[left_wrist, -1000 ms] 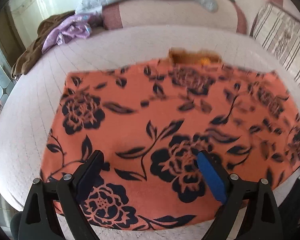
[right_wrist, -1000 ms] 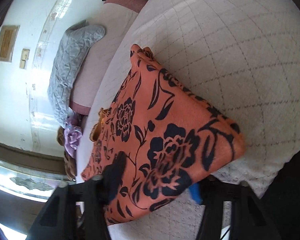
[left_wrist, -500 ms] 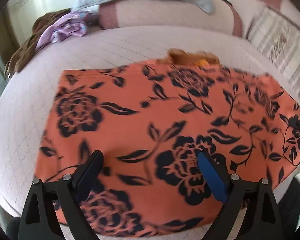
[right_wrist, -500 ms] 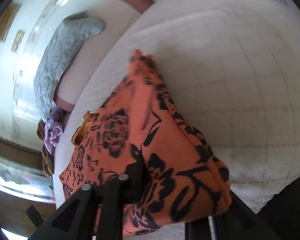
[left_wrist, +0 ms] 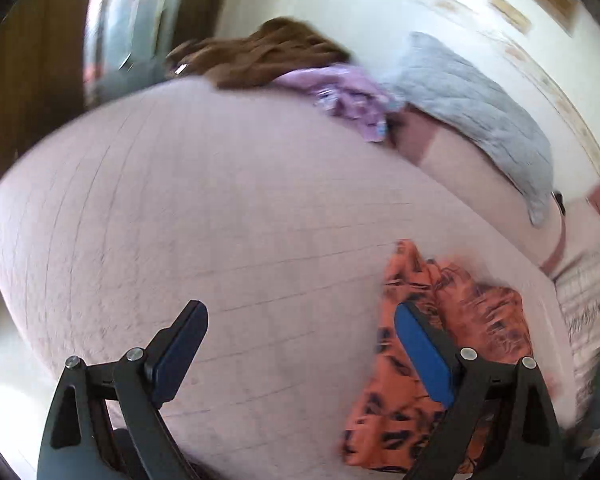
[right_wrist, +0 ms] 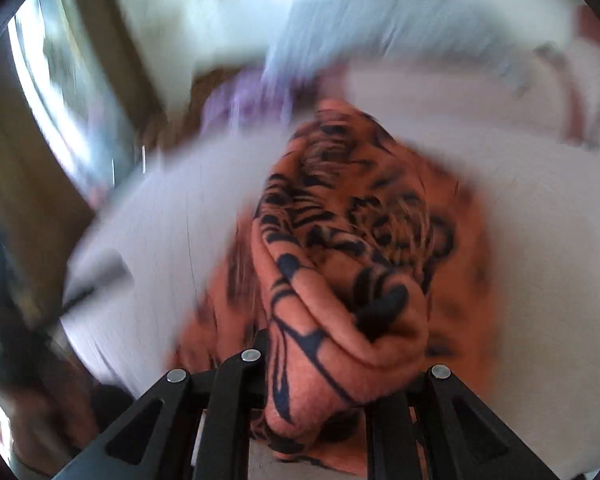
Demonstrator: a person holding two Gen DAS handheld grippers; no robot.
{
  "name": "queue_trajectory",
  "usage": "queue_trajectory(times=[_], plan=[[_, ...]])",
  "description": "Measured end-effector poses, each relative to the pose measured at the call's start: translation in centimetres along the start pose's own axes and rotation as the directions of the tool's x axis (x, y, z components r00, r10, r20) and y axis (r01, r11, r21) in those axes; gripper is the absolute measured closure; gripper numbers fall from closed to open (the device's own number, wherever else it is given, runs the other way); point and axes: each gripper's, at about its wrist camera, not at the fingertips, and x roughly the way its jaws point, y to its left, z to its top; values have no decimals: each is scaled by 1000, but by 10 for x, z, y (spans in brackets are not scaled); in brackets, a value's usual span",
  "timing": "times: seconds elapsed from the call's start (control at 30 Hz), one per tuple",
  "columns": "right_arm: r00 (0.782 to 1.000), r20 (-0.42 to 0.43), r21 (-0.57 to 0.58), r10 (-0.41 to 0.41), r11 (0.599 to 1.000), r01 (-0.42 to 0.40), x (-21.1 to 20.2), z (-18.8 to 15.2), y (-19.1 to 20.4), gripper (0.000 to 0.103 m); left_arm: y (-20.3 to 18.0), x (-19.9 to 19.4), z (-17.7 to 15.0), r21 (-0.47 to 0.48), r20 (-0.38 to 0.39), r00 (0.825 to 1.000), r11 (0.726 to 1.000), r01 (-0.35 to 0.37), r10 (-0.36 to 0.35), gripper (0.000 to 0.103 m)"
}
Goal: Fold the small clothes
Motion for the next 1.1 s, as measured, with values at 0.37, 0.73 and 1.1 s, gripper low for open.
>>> queue_trajectory(times=[0.37, 0.73, 1.1], plan=[[991, 131, -39, 26, 999, -21, -52, 28, 45, 88, 12, -14, 0, -54, -8, 992, 991, 123, -123, 8], [996, 36, -201, 78, 977, -69, -7, -43, 69, 17, -16, -19, 2, -32, -85, 966, 970, 241, -243, 8], [972, 164, 92, 170, 978, -187, -64, -83, -23, 17, -125, 0, -27, 220, -279, 939, 939, 264, -199, 13]])
